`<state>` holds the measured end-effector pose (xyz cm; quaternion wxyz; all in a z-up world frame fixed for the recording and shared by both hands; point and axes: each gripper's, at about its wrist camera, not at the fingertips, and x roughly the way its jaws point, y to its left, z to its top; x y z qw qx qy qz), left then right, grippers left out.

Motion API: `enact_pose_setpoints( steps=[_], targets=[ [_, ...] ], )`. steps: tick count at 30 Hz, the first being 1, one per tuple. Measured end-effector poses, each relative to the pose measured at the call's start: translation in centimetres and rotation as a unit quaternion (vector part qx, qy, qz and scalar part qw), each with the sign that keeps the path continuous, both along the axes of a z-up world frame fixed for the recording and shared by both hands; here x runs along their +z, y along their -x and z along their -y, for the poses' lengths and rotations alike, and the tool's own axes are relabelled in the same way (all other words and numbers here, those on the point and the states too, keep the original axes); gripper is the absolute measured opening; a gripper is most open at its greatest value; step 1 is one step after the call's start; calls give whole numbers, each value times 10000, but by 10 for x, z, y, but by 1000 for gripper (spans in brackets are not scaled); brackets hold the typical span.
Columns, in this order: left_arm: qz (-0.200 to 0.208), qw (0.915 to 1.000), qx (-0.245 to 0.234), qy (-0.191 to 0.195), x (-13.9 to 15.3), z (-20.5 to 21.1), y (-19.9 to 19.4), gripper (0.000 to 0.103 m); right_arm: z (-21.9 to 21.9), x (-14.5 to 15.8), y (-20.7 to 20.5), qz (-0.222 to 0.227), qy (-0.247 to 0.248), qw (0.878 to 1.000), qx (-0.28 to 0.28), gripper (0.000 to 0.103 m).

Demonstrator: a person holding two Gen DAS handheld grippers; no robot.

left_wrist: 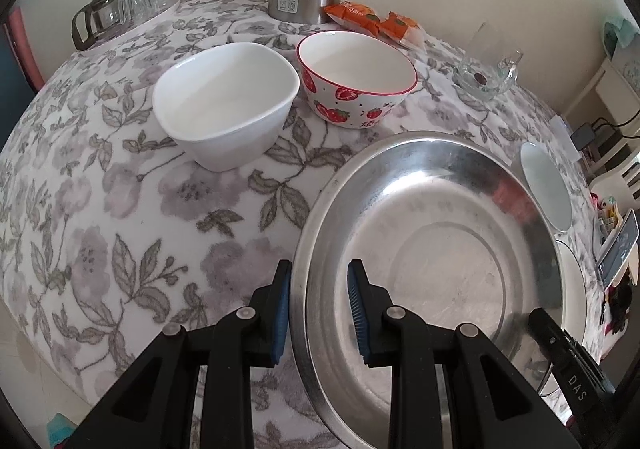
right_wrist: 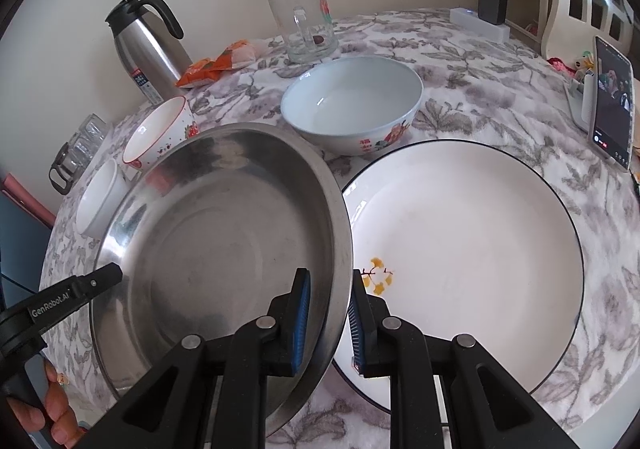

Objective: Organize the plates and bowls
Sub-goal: 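Lower the steel basin onto the cloth and open both tools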

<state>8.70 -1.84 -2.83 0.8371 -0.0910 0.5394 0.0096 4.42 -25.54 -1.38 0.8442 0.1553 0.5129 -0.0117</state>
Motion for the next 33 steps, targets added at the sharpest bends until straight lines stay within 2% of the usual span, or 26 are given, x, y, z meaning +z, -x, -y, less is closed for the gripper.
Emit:
enact_pose_setpoints(
  steps=[15,16,17,18,19,22,24,28,29,31,33],
  targets=[
    [171,9998,0,59,6,-2,-4,30,2,-2,1,-98,-107,9999,-79,22],
    [164,9998,-11,61,6,-2,-3,31,2,-3,1,-113,-132,9998,-93,25],
    [157,9999,-11,57,7,-2,-3,32,3,-3,1,-119,-139,9998,-110,33],
    [144,9999,-7,33,7,-3,-3,40,2,-2,2,-107,-129,9998,-123,40],
    [146,9999,4,7,8,-3,-2,45,2,-1,2,-82,-112,9998,-129,42],
    [210,9998,13,-66,12,-3,-1,52,2,4,4,18,-67,9999,-155,48],
    [203,9997,13,-122,13,-3,0,58,2,6,4,76,-62,9998,-185,62],
    [141,9996,-29,-248,13,-1,1,62,2,8,5,127,-31,9997,-191,73],
    [119,9995,-57,-274,11,0,1,65,2,8,4,128,-28,9997,-185,76],
    [105,9996,-86,-266,10,1,1,84,1,7,4,114,-29,9998,-165,78],
    [135,9996,-94,-239,11,1,1,85,1,6,3,106,-5,9998,-158,84]
  ],
)
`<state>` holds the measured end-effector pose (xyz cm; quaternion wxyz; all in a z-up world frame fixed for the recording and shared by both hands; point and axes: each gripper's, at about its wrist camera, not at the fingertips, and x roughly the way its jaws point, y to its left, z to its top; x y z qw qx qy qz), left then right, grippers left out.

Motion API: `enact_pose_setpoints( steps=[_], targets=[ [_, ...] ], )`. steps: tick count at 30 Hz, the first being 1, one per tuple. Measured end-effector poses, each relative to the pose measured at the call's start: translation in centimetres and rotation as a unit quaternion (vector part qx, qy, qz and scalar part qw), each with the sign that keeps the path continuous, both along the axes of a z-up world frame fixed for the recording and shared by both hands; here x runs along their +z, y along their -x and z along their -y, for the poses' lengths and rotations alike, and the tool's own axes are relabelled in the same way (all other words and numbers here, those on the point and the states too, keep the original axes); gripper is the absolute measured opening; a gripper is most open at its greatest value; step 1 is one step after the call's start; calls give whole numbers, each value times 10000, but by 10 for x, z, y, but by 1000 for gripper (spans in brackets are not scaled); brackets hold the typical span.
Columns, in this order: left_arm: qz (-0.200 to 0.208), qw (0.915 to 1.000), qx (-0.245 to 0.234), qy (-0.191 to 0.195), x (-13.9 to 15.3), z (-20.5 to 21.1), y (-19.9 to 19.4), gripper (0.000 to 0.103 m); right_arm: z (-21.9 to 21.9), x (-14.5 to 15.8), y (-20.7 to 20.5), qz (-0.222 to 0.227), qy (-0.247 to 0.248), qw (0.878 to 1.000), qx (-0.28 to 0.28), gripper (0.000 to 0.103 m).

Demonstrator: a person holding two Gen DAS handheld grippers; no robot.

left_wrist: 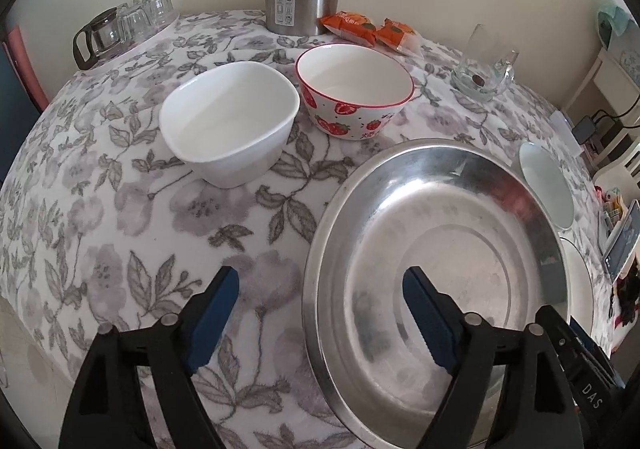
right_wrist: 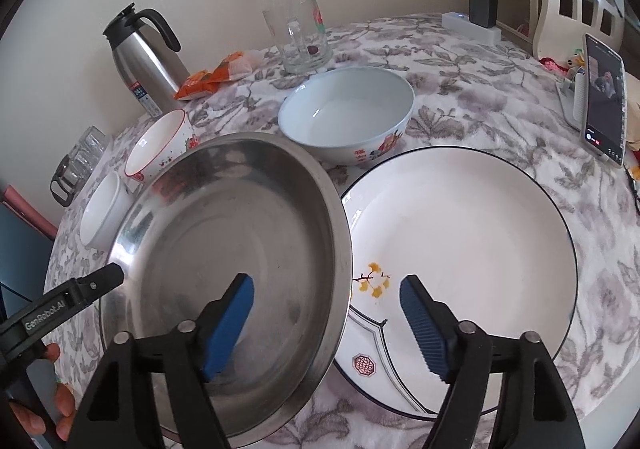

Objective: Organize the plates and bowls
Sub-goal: 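Lower the steel basin onto the cloth and open both tools, then move both tools to the yellow-blossom white plate rim and close on it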

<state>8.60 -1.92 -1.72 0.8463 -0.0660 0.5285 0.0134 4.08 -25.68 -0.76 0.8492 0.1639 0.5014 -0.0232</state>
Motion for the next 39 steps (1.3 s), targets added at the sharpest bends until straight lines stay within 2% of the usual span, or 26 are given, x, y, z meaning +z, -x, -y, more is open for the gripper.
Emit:
enact_pose_setpoints(
  steps=[7,9,10,18,23,29,35,39],
  targets=[
    [131,9998,57,-135,2,0,1,88,1,1,0,45,117,9999,17,95],
    [151,9997,95,-145,3,-2,2,94,3,2,0,63,138,9999,-15,103],
    [167,9997,111,-146,3,-2,2,98,5,2,1,80,148,9998,-50,103],
    [528,9981,322,-78,17,-3,9,98,20,6,4,173,109,9993,-310,103],
    [1026,9944,266,-9,33,6,18,98,31,18,9,472,165,9976,-484,103],
    [1764,9840,-119,198,60,34,35,98,59,37,22,868,306,9916,-910,103],
    [1920,9778,-588,594,74,64,50,98,109,33,42,862,111,9820,-1678,103],
    [2030,9708,-975,828,84,92,65,98,143,30,57,909,-15,9722,-2157,103]
  ],
)
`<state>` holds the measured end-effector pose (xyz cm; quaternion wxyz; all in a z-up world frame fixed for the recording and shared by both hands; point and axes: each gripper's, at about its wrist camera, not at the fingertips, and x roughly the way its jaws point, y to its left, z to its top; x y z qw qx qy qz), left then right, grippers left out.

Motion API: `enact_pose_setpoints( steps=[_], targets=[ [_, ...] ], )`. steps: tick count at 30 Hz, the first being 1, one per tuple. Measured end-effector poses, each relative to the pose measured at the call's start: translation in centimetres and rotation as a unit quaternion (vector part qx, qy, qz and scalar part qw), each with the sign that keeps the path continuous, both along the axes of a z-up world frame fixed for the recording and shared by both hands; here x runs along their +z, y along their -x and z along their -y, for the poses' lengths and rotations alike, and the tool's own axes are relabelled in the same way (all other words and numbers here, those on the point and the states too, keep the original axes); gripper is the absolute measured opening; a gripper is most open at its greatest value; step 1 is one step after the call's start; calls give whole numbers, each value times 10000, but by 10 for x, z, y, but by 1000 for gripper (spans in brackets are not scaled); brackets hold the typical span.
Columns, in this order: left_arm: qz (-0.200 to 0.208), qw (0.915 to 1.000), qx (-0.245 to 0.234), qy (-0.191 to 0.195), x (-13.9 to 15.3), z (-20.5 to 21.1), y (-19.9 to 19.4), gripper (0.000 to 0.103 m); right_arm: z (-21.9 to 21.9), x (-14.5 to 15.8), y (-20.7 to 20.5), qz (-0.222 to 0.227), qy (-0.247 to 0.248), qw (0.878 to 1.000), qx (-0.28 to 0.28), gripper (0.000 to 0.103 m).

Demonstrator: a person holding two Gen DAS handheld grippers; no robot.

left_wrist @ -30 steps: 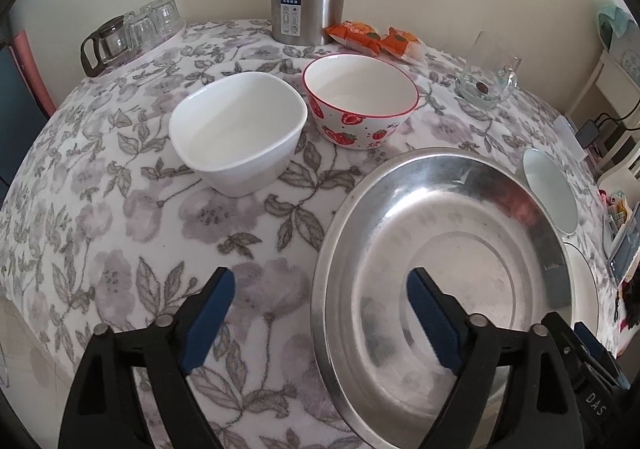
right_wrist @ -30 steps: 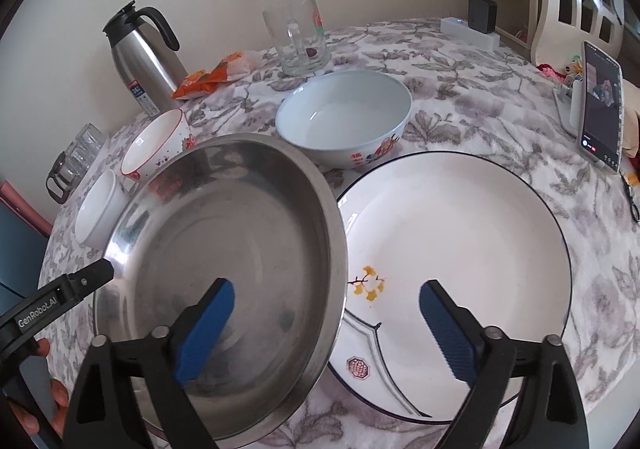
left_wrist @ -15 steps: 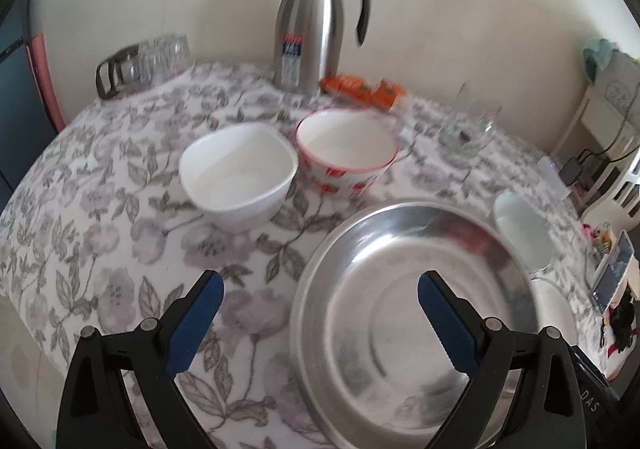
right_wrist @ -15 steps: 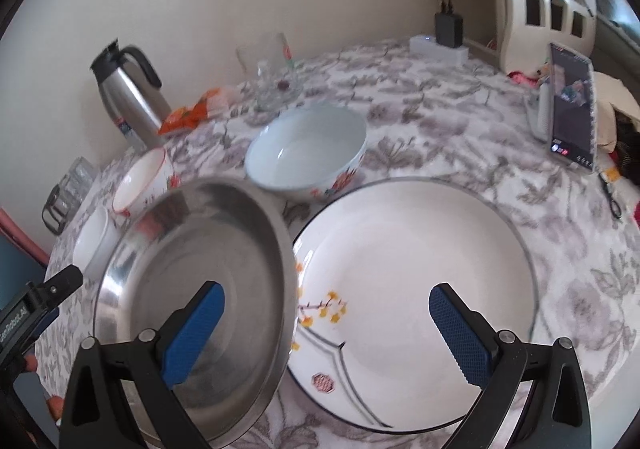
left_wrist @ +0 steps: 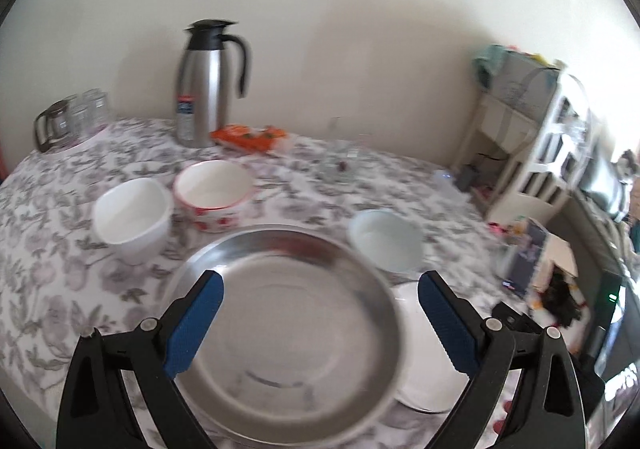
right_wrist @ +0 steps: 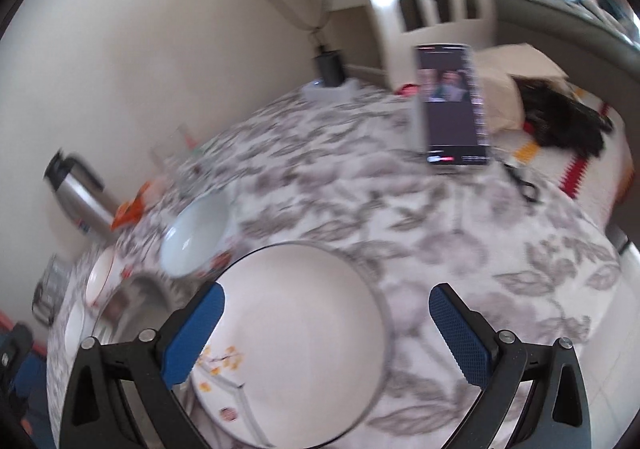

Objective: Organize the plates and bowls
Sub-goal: 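Move both tools to the yellow-blossom white plate rim and close on it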

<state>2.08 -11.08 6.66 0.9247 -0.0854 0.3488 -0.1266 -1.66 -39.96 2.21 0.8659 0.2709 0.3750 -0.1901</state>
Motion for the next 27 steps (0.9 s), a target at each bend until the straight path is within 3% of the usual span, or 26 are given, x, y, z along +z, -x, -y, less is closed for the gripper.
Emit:
enact_pose_setpoints(
  steps=[7,16,23,27],
  targets=[
    [-114,9976,-676,59,3,49,27,98,39,-15,20,70,-598,9976,-336,103],
    [-1018,9871,-1212,230,-26,92,40,98,44,-22,24,48,-813,9961,-329,101],
    [-1815,9783,-933,358,-58,96,36,95,44,-40,19,-193,-1229,9920,-215,75],
    [-2178,9720,-702,533,-76,93,31,83,40,-49,13,-327,-1308,9908,-91,58]
  ],
)
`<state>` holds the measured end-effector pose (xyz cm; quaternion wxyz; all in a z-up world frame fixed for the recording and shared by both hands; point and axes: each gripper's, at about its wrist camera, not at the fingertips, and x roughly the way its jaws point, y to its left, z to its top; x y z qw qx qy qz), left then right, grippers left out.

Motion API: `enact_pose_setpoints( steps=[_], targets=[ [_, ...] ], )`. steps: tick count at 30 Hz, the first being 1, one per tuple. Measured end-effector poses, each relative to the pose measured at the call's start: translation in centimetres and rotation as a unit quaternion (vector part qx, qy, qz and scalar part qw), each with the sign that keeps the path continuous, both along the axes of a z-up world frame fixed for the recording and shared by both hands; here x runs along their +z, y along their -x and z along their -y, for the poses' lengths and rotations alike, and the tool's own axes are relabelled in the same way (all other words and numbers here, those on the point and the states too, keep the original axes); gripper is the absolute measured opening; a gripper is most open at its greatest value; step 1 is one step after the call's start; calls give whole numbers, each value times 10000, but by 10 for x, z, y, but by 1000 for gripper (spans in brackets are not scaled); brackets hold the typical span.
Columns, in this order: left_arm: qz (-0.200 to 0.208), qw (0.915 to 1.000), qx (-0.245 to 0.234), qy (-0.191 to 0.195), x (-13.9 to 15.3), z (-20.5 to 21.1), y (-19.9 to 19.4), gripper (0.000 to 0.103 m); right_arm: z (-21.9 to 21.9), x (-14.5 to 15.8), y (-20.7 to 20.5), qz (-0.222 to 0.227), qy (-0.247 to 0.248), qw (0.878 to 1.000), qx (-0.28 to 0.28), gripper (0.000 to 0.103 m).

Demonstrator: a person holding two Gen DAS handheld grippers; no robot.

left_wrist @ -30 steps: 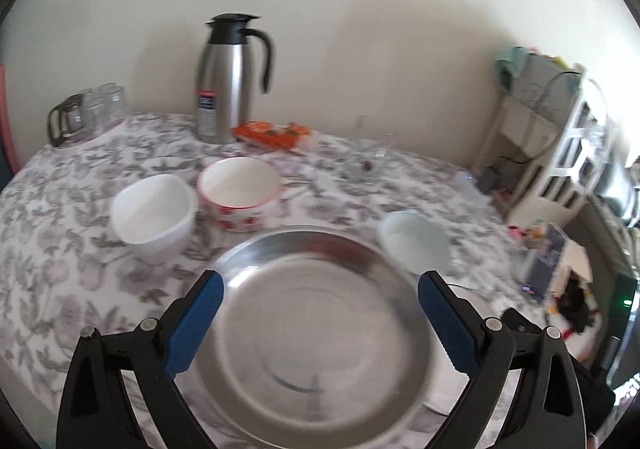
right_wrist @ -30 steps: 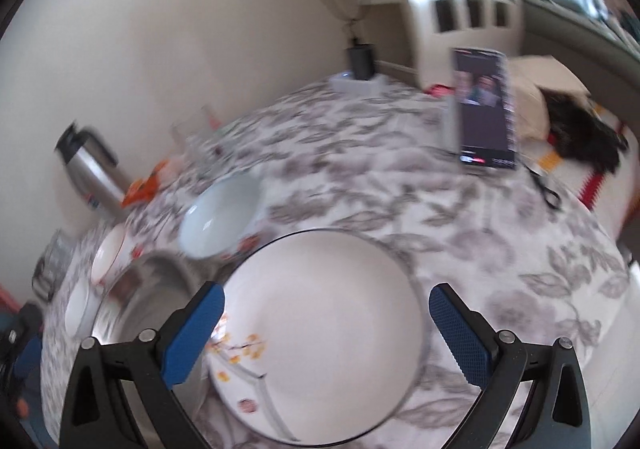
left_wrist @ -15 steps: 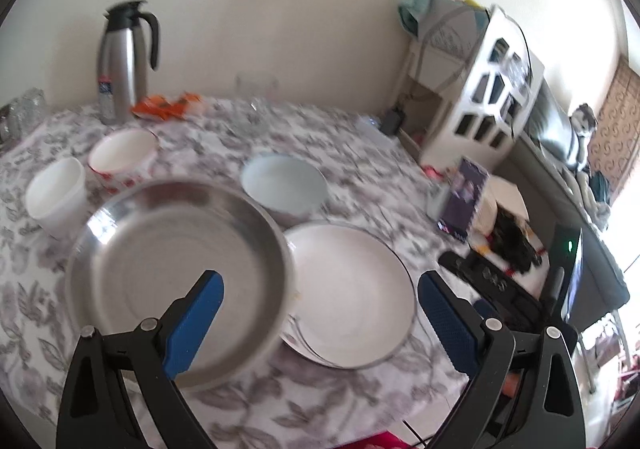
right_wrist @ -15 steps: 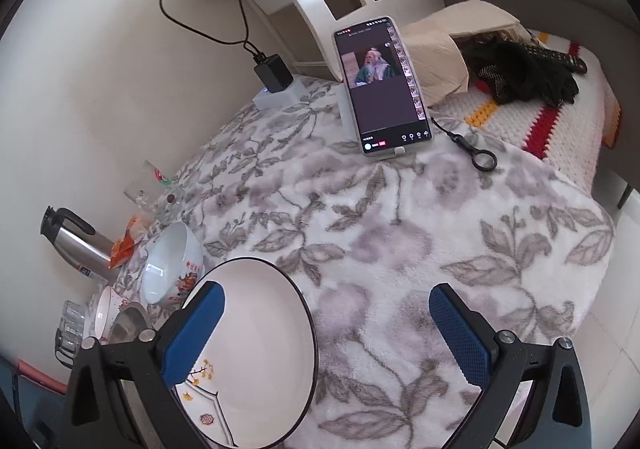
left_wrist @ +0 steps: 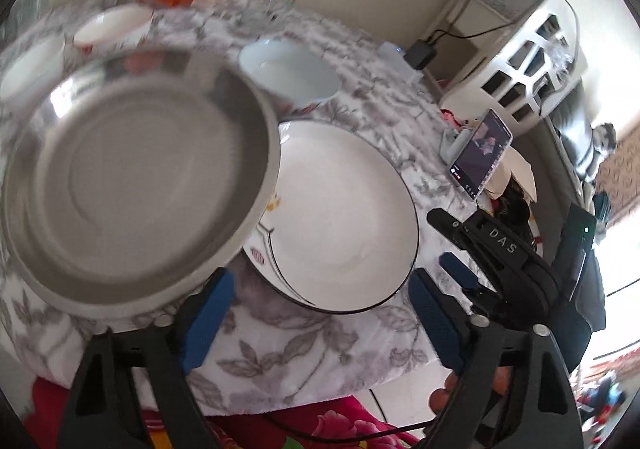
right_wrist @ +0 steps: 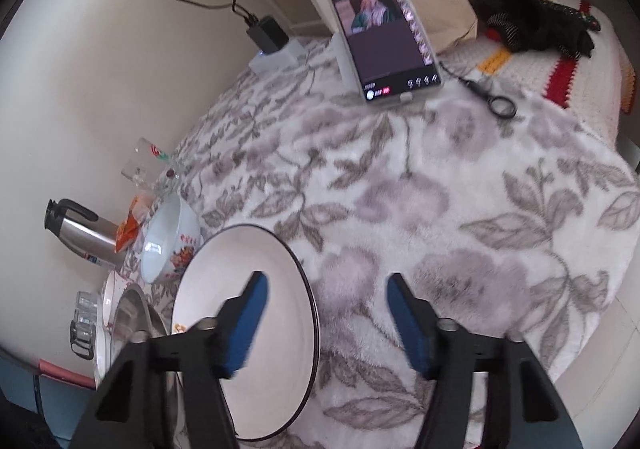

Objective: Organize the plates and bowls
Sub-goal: 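Move both tools to the yellow-blossom white plate rim and close on it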

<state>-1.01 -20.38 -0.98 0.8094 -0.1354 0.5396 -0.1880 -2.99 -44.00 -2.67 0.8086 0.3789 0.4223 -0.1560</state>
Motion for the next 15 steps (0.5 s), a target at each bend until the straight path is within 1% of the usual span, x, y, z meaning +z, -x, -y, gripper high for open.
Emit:
enact_pose_setpoints(
  steps=[2,3,4,6,7,8,10,11,12,13,15],
  targets=[
    [-130,9999,91,-41,-7,-1,-1,80,-2,-3,-2,-20,-53,10000,60,55],
    [-153,9998,124,-62,-9,-1,-2,77,-3,-5,-4,-14,-86,9999,104,51],
    [-188,9996,168,-81,-12,-1,-2,73,-4,-6,-5,-18,-103,9999,134,49],
    [-292,9993,220,-34,-17,-1,-4,69,-6,-10,-9,-51,-123,9997,223,41],
    [-338,9991,242,-15,-18,-1,-6,65,-8,-12,-11,-74,-133,9995,271,38],
    [-439,9985,313,-7,-24,-1,-7,63,-8,-13,-13,-87,-137,9994,299,34],
    [-602,9974,395,19,-31,-2,-10,55,-10,-16,-16,-102,-172,9992,352,29],
    [-738,9962,463,74,-37,-3,-12,53,-10,-17,-17,-96,-191,9991,372,26],
    [-817,9952,518,112,-40,-5,-12,48,-11,-18,-19,-96,-193,9990,390,22],
    [-879,9944,572,138,-43,-6,-12,43,-11,-19,-20,-115,-178,9990,402,19],
    [-980,9927,680,156,-50,-6,-13,38,-11,-21,-22,-135,-188,9988,439,12]
  ],
)
